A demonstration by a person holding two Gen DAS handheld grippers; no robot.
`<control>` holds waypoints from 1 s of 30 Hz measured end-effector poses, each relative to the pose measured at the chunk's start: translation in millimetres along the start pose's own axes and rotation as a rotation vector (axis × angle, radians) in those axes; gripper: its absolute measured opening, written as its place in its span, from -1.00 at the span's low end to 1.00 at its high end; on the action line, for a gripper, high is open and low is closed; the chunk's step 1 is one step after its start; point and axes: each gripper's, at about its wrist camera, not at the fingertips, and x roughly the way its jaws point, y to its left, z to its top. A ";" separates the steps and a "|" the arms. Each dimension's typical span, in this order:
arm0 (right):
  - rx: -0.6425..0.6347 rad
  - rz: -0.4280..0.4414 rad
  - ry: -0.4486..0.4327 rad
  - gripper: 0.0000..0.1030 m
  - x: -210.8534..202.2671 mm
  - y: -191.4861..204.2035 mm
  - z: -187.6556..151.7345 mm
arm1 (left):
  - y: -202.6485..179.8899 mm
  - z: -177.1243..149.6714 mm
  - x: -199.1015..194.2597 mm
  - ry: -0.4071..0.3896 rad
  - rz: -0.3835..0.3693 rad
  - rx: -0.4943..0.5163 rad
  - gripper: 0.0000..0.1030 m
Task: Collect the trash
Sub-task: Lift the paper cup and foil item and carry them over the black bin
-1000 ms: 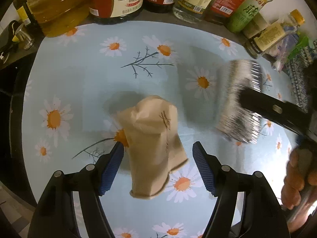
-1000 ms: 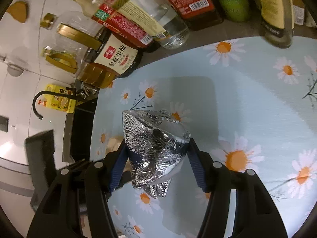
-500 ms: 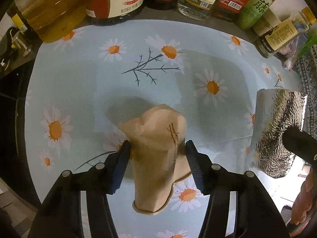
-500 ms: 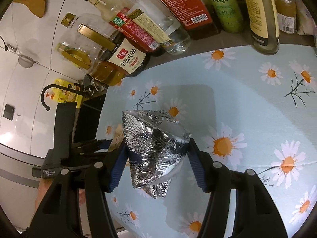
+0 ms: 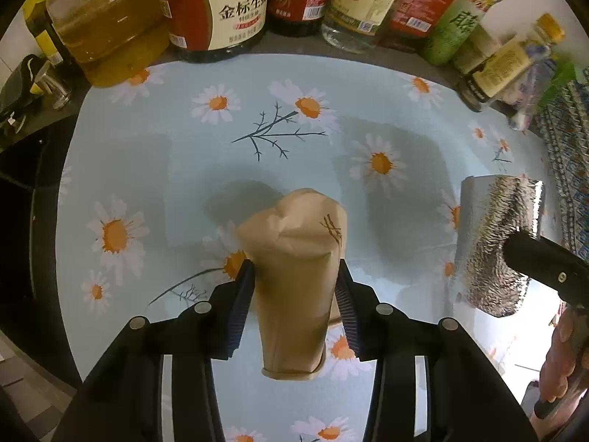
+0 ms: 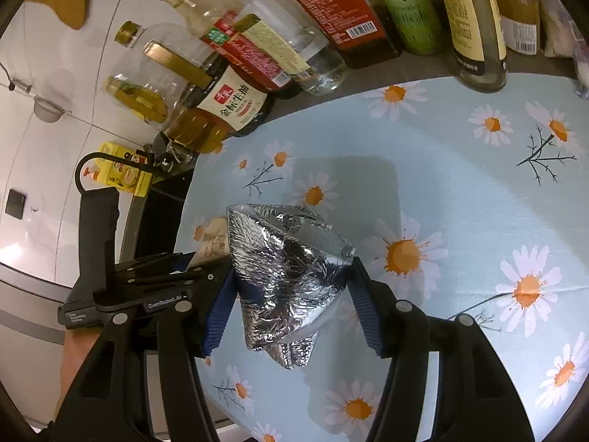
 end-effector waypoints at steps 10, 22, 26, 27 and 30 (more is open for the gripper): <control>0.016 -0.048 -0.042 0.16 -11.9 25.8 -42.1 | 9.6 -40.7 -30.7 -0.059 -0.051 0.077 -0.20; 0.025 -0.113 -0.070 0.16 -10.0 74.4 -121.4 | 35.7 -114.3 -73.2 -0.121 -0.134 0.143 -0.20; 0.032 -0.129 -0.088 0.16 -10.0 91.8 -151.0 | 41.5 -137.7 -83.1 -0.138 -0.157 0.168 -0.20; 0.035 -0.130 -0.093 0.16 -10.3 95.9 -158.6 | 42.8 -143.5 -85.5 -0.142 -0.163 0.174 -0.20; 0.044 -0.136 -0.105 0.16 -10.7 106.1 -177.9 | 48.1 -163.2 -92.9 -0.151 -0.187 0.197 -0.20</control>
